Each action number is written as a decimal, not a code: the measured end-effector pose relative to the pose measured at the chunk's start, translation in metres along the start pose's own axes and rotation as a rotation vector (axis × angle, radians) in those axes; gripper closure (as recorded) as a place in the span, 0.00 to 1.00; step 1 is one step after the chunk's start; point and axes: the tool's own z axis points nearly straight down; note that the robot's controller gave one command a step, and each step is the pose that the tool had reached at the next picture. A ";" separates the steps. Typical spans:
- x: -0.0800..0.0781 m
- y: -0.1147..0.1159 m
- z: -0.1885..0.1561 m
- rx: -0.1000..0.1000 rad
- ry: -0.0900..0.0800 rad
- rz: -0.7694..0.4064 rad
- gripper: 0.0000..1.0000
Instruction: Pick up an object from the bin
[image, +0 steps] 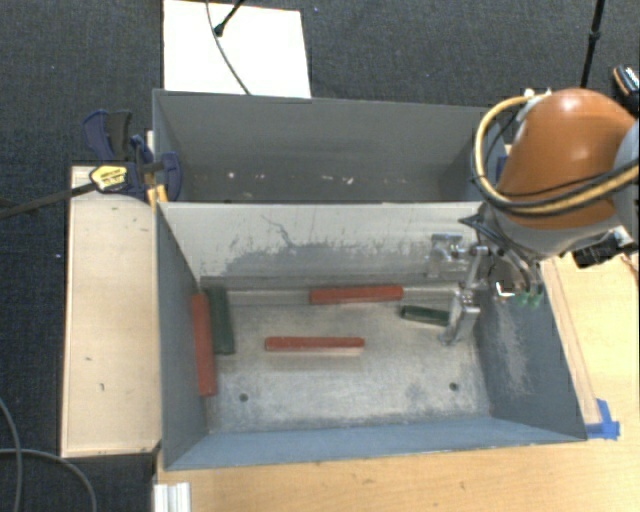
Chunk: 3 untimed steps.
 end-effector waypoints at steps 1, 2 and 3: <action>0.002 -0.009 0.177 0.000 0.000 -0.077 0.00; -0.030 0.072 0.144 -0.004 -0.013 -0.117 0.00; -0.015 0.090 0.173 -0.001 -0.005 0.037 0.00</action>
Offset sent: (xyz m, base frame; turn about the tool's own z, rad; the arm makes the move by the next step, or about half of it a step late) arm -0.0014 -0.0092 -0.1728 -0.0799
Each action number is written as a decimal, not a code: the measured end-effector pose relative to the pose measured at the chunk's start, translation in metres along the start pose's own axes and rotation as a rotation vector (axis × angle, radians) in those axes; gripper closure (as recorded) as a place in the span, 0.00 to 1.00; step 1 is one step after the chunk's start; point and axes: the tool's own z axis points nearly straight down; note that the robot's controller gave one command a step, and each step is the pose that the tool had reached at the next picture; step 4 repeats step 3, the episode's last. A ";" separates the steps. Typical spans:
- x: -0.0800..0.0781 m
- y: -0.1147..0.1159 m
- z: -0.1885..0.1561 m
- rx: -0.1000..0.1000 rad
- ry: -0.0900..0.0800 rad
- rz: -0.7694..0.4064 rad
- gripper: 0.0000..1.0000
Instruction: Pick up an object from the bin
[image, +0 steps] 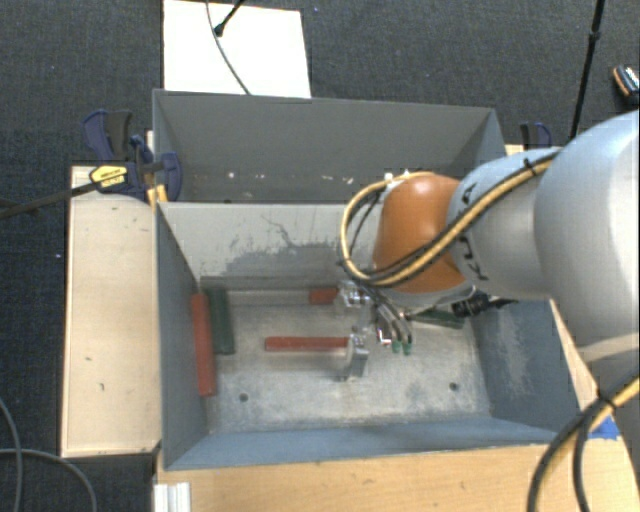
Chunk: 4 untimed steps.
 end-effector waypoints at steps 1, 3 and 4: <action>-0.001 -0.001 -0.001 0.001 -0.002 -0.002 1.00; 0.022 -0.050 -0.202 0.002 -0.007 -0.336 1.00; 0.022 -0.050 -0.202 0.002 -0.007 -0.336 1.00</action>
Offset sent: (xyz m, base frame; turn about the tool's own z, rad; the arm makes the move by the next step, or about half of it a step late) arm 0.0000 0.0000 0.0000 0.0000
